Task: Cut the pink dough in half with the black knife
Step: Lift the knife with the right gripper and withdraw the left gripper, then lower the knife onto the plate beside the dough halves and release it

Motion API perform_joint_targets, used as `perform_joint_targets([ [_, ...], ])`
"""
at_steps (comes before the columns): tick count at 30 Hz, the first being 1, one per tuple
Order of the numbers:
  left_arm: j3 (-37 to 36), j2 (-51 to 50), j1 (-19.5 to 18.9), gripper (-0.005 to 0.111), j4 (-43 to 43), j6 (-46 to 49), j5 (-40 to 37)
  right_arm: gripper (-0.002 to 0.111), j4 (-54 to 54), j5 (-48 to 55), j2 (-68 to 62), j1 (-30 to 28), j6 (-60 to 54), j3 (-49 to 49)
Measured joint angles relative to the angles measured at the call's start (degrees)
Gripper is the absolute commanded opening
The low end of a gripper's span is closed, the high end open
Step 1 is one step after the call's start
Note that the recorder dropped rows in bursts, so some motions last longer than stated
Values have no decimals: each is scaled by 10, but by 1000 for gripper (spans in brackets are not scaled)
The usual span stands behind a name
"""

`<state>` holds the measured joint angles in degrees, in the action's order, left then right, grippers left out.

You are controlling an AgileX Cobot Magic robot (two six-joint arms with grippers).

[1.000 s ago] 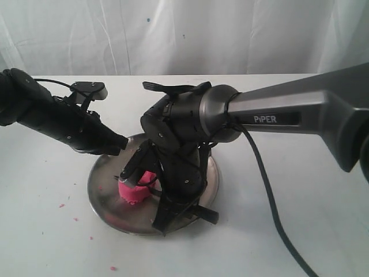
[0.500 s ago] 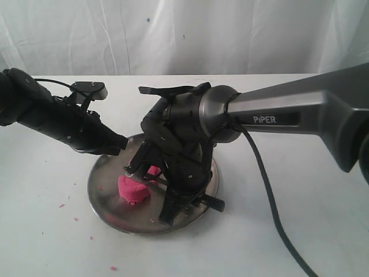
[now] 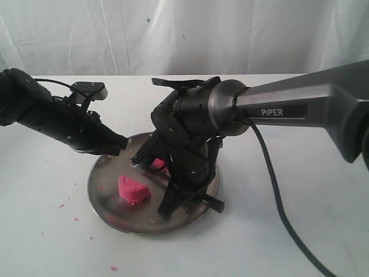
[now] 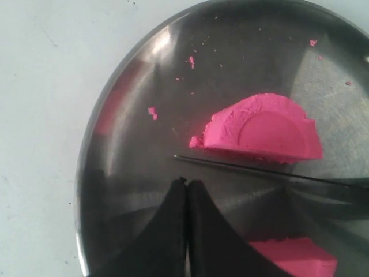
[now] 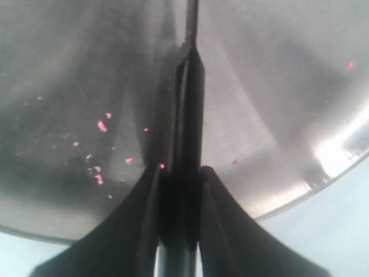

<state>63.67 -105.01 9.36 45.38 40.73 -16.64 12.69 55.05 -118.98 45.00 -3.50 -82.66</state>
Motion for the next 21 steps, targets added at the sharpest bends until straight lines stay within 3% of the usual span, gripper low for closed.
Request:
perform_joint_targets([
  [7, 0, 71, -6, 0, -5, 0, 0, 0, -37, 0, 54, 0, -7, 0],
  [11, -2, 139, -54, 0, -16, -26, -15, 0, -76, -61, 114, -27, 43, 17],
  [14, -30, 192, -73, 0, -24, -34, -16, 0, -230, -115, 143, -105, 20, 63],
  [17, -75, 240, -73, 0, -24, -34, 17, 0, -451, -123, 134, -172, -108, 106],
  [21, -120, 279, -73, 0, 0, -35, 37, 0, -560, -123, 98, -188, -169, 113],
])
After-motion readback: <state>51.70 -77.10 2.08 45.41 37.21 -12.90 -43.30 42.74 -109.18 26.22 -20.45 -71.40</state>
